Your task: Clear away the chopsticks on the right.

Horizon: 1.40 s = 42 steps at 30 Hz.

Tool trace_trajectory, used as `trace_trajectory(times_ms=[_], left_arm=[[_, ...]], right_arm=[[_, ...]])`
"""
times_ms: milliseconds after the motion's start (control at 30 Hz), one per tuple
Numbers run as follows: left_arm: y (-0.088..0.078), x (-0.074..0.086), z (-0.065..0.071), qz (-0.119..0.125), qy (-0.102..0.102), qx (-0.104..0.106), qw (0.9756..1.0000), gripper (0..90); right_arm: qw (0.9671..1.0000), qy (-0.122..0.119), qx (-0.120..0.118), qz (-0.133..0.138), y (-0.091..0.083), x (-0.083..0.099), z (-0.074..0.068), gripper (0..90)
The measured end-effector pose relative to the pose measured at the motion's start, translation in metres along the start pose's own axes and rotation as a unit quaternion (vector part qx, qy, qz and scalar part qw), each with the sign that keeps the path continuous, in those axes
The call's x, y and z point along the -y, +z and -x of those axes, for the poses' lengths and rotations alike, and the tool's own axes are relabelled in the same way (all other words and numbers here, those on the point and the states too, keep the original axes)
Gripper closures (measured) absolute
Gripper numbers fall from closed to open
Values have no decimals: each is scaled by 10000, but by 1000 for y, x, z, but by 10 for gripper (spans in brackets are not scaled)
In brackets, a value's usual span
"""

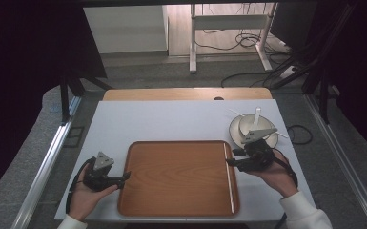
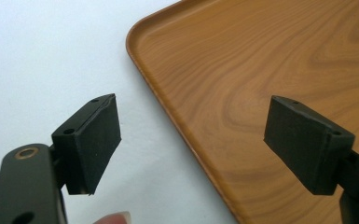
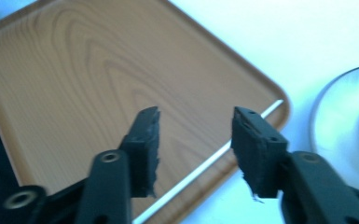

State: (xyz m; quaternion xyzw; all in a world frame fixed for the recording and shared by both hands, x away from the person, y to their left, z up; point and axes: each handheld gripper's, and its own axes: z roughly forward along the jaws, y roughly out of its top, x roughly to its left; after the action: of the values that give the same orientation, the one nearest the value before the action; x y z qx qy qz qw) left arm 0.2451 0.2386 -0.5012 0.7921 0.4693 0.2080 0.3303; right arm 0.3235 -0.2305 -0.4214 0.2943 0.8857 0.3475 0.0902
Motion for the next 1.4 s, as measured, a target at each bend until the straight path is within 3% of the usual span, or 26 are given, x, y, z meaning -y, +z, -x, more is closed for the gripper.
trace_trajectory(times_ms=[233,400,767,833,1067,1133,1200,1233,1400], left_arm=[[0,-1,-1,41,-20,24,10000,183],[2,0,-3,22,-35,53,10000,186],[0,-3,1,68,20,57,10000,186],[0,-3,2,64,21,50,10000,186],[0,-2,0,51,-28,42,10000,186],[1,-1,0,34,-20,46,10000,187],[2,-1,1,19,-15,46,10000,186],[2,-1,1,12,-6,46,10000,187],[2,-2,1,6,-43,41,10000,187]], right_arm=[[9994,90,340,-3,-16,-2,24,413],[9974,127,664,-239,-24,-4,37,359],[9929,214,998,-613,-41,-7,72,328],[9899,227,1192,-731,-43,-5,81,331],[9831,437,1462,-1013,-48,8,113,348],[9786,405,1623,-1198,-49,13,125,351],[9768,405,1683,-1258,-48,15,128,353],[9739,390,1762,-1379,-47,18,137,359],[9690,529,1874,-1519,-46,22,154,367]])
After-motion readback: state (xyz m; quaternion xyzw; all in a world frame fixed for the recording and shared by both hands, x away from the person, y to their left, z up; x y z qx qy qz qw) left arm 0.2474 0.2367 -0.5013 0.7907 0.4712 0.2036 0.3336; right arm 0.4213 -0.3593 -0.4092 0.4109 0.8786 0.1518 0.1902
